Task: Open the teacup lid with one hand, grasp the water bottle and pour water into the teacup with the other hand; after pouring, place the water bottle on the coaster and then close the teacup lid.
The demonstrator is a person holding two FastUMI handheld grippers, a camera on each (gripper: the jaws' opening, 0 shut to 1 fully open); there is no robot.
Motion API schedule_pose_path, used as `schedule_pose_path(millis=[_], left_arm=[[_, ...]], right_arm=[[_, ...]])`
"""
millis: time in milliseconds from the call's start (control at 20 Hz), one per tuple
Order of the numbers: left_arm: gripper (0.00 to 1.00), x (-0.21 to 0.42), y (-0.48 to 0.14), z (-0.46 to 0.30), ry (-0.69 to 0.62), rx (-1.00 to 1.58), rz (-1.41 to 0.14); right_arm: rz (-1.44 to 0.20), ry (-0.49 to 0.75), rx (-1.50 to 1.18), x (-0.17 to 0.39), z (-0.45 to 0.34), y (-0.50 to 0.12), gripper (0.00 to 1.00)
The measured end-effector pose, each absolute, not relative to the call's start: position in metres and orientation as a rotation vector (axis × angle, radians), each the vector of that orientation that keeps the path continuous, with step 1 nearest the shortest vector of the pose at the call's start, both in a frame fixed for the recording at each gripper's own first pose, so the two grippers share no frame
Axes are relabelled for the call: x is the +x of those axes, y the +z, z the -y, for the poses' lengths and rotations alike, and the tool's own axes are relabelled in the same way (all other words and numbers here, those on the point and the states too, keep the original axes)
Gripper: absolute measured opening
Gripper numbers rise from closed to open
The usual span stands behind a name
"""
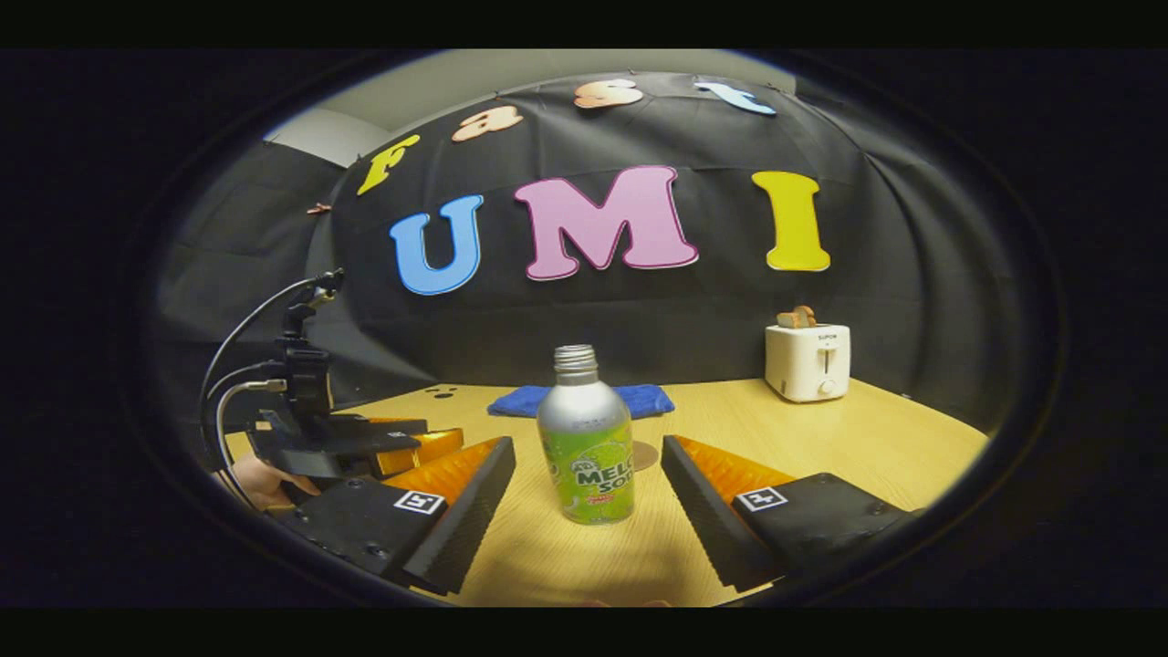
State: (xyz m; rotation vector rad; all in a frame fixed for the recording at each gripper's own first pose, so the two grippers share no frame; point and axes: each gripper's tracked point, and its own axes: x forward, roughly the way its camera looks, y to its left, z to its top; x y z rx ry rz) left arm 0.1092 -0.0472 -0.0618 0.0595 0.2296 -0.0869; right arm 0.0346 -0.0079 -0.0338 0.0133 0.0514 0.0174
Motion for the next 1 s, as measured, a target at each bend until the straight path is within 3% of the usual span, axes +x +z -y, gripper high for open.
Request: schedule_pose_path(millis=[150, 300, 450, 600, 1000], left_arm=[[0.7, 0.113, -0.069, 0.049, -0.082, 0.084, -0.264], [0.56, 0.113, -0.072, 0.046, -0.061, 0.106, -0.284], [0.53, 0.114, -0.074, 0.046, -0.052, 0.122, -0.3], [0.39, 0.117, -0.072, 0.046, -0.049, 0.123, -0.298], [0.28, 0.112, -0.056, 0.047, -0.056, 0.074, -0.217]], right_arm=[[-0.054, 0.023, 0.016, 0.036, 0.007, -0.035, 1.0], [-0.062, 0.032, 0.021, 0.036, 0.006, -0.038, 0.99], [-0.065, 0.032, 0.02, 0.036, 0.007, -0.038, 0.99], [-0.068, 0.04, 0.026, 0.038, 0.006, -0.038, 0.99], [-0.083, 0.043, 0.016, 0.04, 0.004, -0.041, 0.99]])
